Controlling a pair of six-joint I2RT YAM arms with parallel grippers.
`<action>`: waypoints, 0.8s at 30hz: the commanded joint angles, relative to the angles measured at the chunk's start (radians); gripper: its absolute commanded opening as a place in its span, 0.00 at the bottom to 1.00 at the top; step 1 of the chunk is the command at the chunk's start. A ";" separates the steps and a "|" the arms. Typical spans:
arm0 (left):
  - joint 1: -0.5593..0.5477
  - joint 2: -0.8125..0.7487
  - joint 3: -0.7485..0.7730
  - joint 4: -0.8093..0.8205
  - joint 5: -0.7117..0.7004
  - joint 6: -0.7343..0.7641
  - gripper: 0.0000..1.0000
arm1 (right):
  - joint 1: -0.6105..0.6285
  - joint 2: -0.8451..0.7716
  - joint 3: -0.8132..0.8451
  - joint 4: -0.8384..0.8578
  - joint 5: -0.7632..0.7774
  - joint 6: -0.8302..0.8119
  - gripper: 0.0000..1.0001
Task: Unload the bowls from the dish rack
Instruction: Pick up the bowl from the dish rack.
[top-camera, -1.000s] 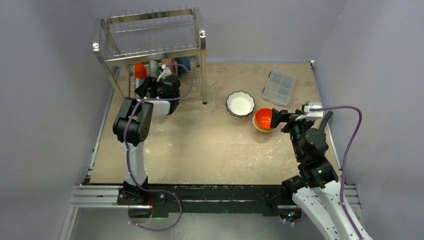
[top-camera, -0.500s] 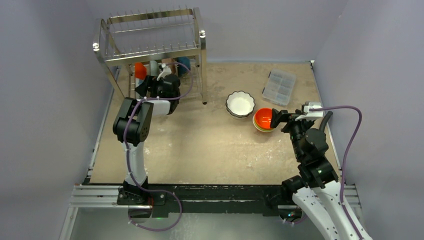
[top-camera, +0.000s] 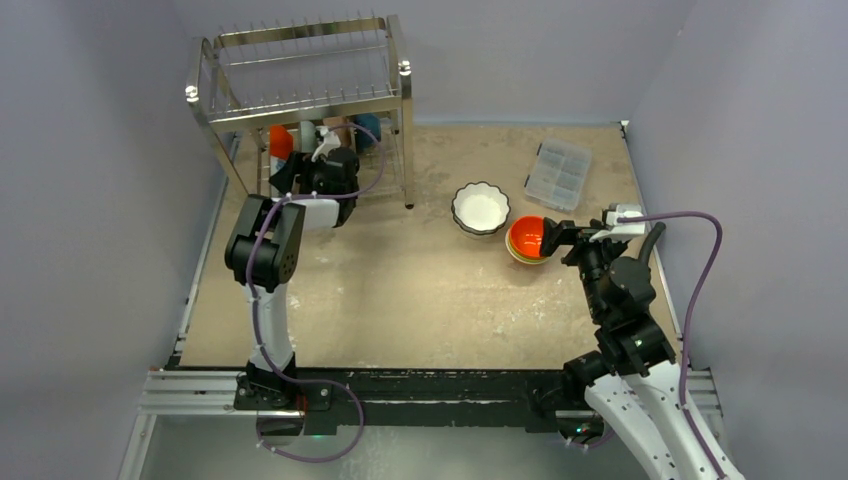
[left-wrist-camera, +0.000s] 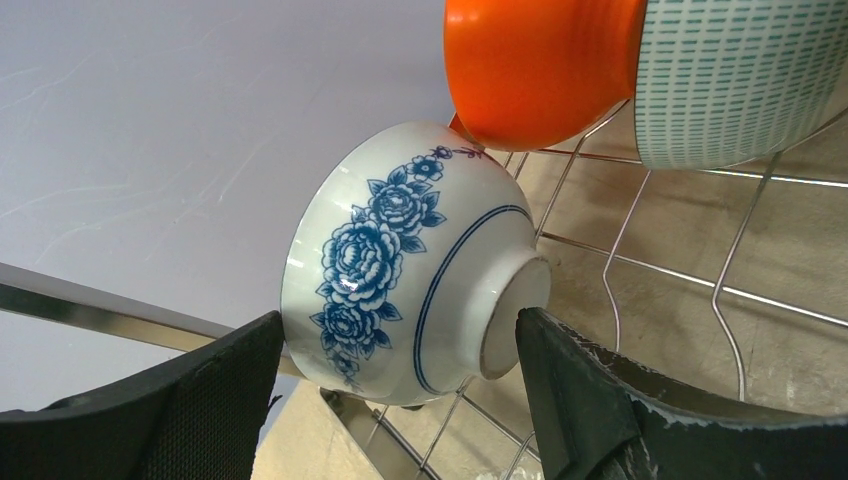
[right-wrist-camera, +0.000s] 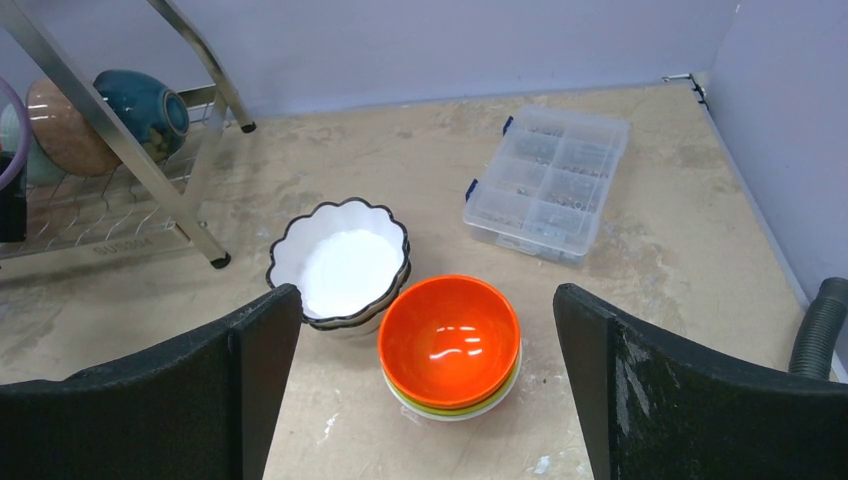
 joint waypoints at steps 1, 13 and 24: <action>0.018 -0.036 0.018 -0.024 0.043 -0.072 0.83 | 0.006 -0.005 -0.004 0.042 -0.014 -0.016 0.99; 0.027 -0.053 0.010 -0.040 0.078 -0.098 0.81 | 0.006 -0.009 -0.007 0.045 -0.014 -0.018 0.99; 0.029 -0.111 -0.017 -0.072 0.140 -0.141 0.70 | 0.006 -0.012 -0.009 0.047 -0.014 -0.019 0.99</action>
